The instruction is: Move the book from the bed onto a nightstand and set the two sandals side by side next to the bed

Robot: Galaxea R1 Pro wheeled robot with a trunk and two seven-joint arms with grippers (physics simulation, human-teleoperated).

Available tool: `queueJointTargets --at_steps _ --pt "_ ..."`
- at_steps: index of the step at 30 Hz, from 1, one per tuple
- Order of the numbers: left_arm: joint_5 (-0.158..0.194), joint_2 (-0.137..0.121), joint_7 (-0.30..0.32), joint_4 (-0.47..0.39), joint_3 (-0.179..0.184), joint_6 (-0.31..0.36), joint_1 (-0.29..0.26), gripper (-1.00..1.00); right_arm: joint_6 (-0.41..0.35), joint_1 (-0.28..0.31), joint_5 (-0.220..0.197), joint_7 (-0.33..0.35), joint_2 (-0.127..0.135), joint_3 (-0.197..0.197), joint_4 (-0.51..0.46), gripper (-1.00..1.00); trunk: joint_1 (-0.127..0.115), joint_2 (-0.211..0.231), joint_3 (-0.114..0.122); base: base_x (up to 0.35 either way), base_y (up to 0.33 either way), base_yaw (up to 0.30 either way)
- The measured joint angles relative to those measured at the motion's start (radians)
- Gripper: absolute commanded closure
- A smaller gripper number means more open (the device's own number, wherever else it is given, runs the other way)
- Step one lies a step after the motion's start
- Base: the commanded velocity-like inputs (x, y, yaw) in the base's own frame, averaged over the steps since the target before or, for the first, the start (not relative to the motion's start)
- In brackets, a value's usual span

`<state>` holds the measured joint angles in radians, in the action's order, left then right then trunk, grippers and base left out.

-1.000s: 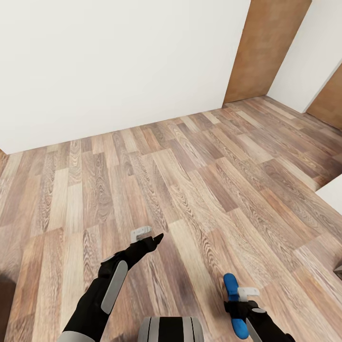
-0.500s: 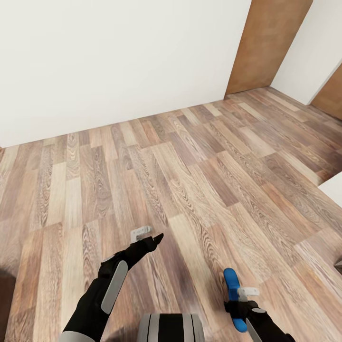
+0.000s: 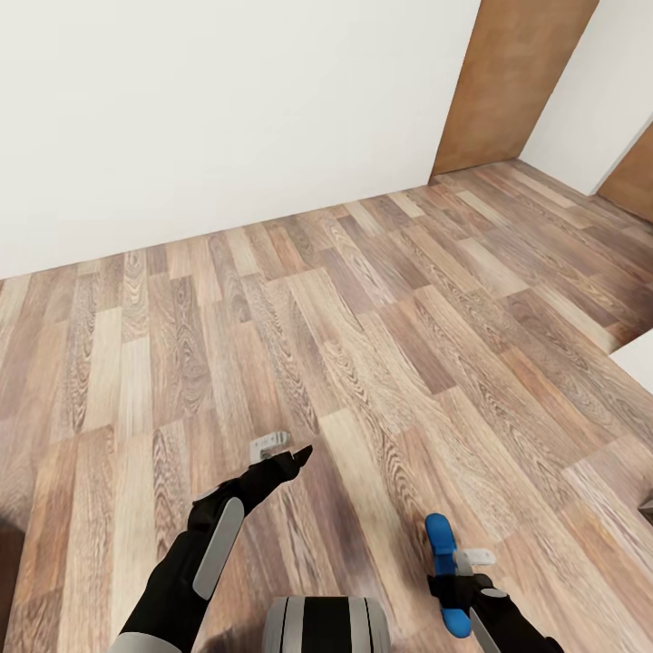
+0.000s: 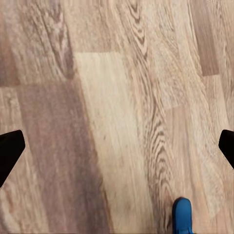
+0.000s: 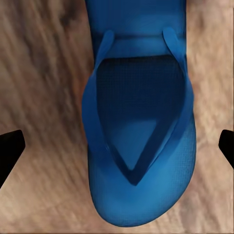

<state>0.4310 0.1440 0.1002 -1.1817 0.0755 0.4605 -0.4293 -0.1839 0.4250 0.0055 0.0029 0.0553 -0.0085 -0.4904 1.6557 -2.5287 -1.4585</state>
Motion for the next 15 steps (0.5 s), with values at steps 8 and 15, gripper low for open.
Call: queueJointTargets --at_steps 8,15 --pt "0.000 0.000 0.000 0.000 0.000 0.000 0.000 -1.00 0.001 0.000 0.000 0.000 0.000 0.000 0.000 -1.00 0.000 0.000 0.000 0.049 -0.035 0.000" --pt "0.000 0.000 0.000 0.000 -0.001 0.000 0.000 -1.00 0.001 0.000 0.000 0.000 0.000 0.000 0.000 -1.00 0.000 0.000 0.000 0.060 -0.055 0.000"
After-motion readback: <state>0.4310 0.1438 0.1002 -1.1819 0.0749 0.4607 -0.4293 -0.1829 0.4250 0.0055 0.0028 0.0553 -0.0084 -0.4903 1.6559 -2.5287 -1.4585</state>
